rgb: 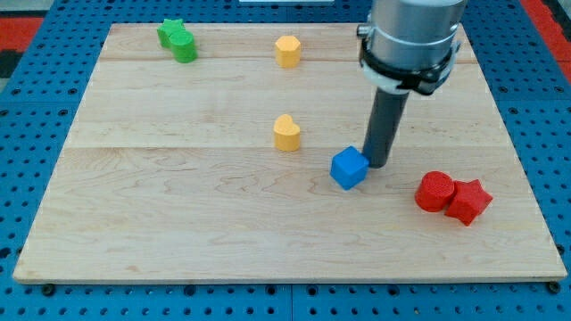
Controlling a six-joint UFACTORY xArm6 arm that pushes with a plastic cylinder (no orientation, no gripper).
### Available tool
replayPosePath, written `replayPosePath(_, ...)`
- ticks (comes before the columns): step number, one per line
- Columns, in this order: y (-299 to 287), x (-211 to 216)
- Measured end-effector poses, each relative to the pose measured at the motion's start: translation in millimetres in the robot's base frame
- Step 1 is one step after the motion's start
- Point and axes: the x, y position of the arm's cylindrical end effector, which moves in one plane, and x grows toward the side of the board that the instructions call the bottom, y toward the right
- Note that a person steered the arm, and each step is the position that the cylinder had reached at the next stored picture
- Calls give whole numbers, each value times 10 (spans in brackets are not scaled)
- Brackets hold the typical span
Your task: Move the blue cube to the top center
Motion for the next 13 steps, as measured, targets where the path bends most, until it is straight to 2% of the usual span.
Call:
replayPosePath(2,-381,617)
replayPosePath(3,-804,757)
replayPosePath(4,-938,645)
replayPosePath(5,-918,472)
replayPosePath(7,-185,395)
replayPosePath(8,-179,72)
replayPosePath(9,-102,-43)
replayPosePath(11,10,462)
replayPosePath(13,236,158)
